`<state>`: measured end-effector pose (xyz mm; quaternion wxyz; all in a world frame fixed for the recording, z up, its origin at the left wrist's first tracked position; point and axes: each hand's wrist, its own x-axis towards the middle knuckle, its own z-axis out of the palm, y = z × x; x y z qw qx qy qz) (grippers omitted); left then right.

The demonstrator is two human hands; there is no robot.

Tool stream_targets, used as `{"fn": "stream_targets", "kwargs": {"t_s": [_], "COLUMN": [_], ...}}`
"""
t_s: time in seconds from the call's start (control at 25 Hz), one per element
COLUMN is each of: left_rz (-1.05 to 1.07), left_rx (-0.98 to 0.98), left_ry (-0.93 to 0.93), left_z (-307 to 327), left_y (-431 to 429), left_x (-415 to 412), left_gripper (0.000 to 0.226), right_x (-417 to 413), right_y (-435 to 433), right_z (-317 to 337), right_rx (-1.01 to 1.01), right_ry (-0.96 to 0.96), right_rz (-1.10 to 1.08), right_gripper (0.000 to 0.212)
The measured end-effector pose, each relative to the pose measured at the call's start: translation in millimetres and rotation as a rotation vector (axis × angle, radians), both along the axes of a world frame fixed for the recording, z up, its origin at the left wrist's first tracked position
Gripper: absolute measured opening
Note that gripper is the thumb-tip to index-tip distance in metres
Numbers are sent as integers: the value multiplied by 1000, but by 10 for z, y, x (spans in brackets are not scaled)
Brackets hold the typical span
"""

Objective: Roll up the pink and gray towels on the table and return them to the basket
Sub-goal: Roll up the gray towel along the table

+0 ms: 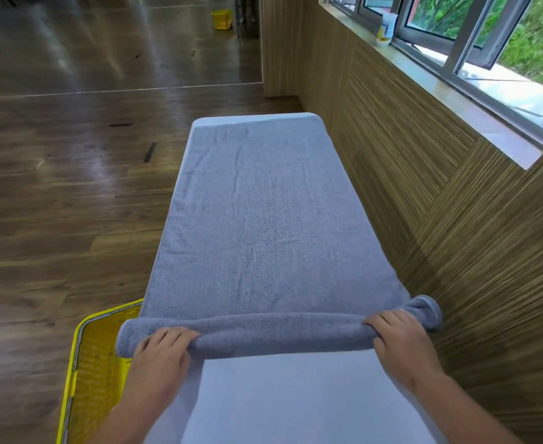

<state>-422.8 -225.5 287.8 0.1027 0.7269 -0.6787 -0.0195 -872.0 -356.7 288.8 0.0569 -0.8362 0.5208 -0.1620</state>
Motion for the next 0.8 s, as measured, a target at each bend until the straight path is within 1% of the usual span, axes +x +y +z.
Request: {"fn": "stream_targets", "kwargs": {"t_s": [0.08,0.16,0.28,0.32,0.4,0.52,0.56,0.6,0.64,0.72,0.76,0.8], "left_rz": [-6,-29,-24,-15,22,124,138,107,32,-122,-137,-112], "left_rx": [-21,-37,-10,-9,-11,-34,-63,-84,-83,-36,-5,28], "left_ry": [16,9,-12,-25,-41,-58,-57,-55,-51,-47,-45,-30], "left_z": [31,44,98,95,79,119,126,117,89,-1,-42,-58], "left_y": [92,160,18,-87,-324,-515,-512,-473,-407,-244,-197,-182], "left_x": [-7,18,66,87,131,137,100,40,-30,-133,-141,-124], "left_gripper": [30,28,27,29,31,26,24,23,28,44,50,53], "right_x": [-64,-125,-93,-60,22,148,190,198,202,173,157,151], "right_y": [104,124,-104,-219,-403,-431,-389,-324,-260,-151,-134,-150], "right_z": [29,92,236,245,238,161,153,143,140,61,23,-21], "right_rx": [53,119,347,376,345,117,34,-20,-48,-7,19,30], "right_ry": [-19,17,110,126,77,-11,-19,-18,-8,55,86,92], "right_rz": [7,26,64,49,-16,-54,-33,16,72,121,100,73], "right_gripper": [23,17,17,17,22,22,20,19,22,40,48,52]}}
